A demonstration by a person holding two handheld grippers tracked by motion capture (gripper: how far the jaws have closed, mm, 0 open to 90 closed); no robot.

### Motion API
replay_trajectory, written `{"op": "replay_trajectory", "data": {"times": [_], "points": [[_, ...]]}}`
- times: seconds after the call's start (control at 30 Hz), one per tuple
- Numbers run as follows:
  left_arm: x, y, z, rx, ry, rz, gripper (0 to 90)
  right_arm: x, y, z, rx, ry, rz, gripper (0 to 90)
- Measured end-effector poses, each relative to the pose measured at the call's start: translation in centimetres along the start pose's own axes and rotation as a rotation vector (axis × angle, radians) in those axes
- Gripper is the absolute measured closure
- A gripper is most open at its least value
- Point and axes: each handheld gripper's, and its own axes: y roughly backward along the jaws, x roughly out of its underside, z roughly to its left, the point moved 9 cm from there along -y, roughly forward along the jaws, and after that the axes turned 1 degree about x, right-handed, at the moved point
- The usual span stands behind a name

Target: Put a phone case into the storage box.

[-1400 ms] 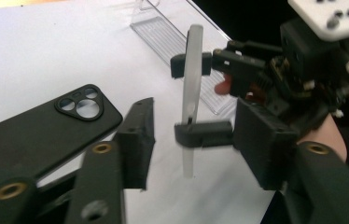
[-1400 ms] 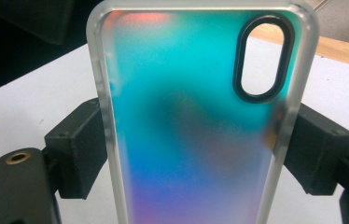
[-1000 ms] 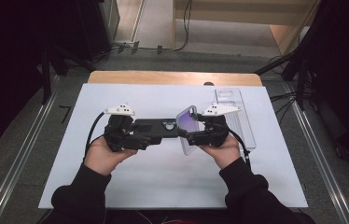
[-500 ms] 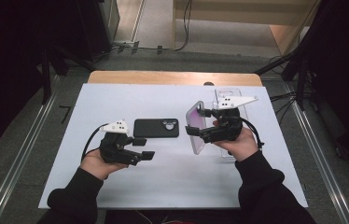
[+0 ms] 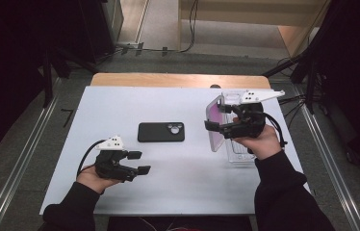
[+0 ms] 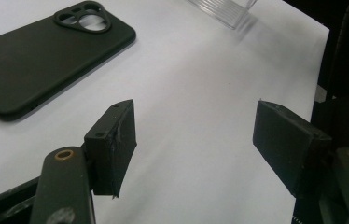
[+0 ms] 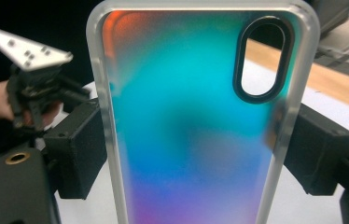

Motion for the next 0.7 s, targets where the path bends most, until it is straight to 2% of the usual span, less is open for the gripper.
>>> {"op": "replay_trajectory", "data": {"times": [0.1, 0.27, 0.47, 0.57, 0.7], "points": [[0.2, 0.0, 0.1, -0.006, 0.010, 0.001, 30.7, -0.6, 0.8, -1.1, 0.045, -0.019, -0.035, 15.0], [0.4, 0.1, 0.2, -0.020, 0.021, -0.001, 30.7, -1.1, 2.1, -3.3, 0.192, -0.048, -0.064, 15.0], [0.5, 0.4, 0.6, -0.040, 0.035, -0.017, 30.7, -1.2, 2.6, -5.6, 0.287, -0.114, -0.105, 15.0], [0.6, 0.5, 0.6, -0.051, 0.039, -0.018, 30.7, -1.1, 2.7, -6.8, 0.348, -0.136, -0.114, 15.0], [0.5, 0.8, 0.6, -0.069, 0.040, -0.039, 30.9, -1.0, 2.4, -8.6, 0.396, -0.176, -0.121, 15.0]]}}
